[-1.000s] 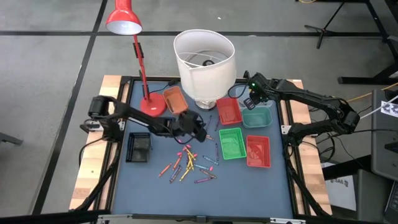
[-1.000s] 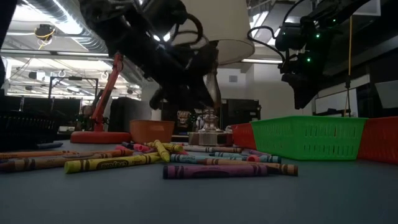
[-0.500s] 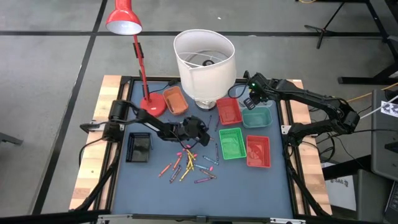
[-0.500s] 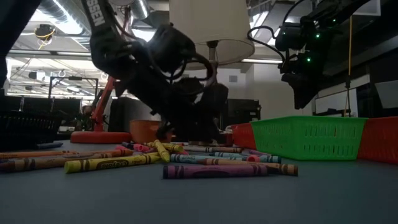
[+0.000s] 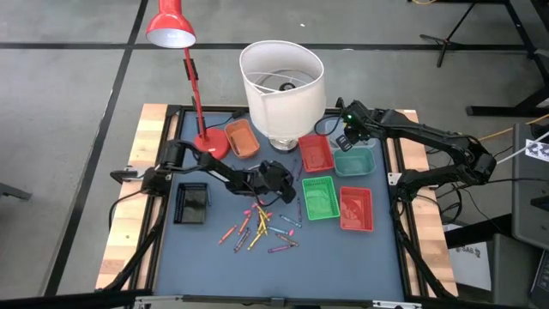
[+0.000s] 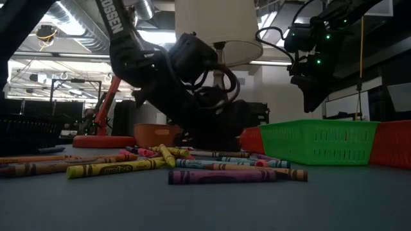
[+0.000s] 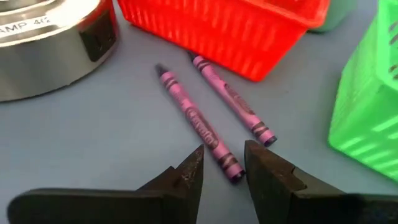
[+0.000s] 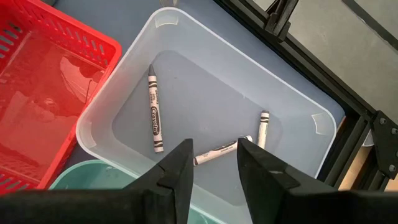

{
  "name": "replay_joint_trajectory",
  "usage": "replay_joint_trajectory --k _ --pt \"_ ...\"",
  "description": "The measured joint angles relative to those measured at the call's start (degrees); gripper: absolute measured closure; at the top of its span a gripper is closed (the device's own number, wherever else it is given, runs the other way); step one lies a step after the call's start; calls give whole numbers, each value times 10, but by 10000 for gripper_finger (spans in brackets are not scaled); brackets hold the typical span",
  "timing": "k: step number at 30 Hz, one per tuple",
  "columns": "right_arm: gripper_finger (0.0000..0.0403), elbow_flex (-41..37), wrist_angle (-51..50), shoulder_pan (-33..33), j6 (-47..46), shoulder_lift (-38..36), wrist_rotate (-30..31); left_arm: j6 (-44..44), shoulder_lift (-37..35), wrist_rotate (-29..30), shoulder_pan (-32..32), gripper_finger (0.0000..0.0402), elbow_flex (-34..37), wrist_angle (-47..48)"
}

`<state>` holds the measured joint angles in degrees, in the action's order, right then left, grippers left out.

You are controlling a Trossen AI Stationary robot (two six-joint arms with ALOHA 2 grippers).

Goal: Sort crayons
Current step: Put the violet crayon into the orange bin

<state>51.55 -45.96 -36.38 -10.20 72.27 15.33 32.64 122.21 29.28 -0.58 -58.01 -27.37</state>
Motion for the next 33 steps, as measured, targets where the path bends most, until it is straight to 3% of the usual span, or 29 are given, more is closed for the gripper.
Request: replay_joint_trajectory --k 11,23,33 --pt "281 0 0 0 0 0 0 -2 -1 9 5 308 -12 58" --pt "281 0 0 0 0 0 -50 -2 -4 16 8 393 -10 63" --pt "281 0 -1 0 0 0 -49 -3 -40 16 10 396 -8 113"
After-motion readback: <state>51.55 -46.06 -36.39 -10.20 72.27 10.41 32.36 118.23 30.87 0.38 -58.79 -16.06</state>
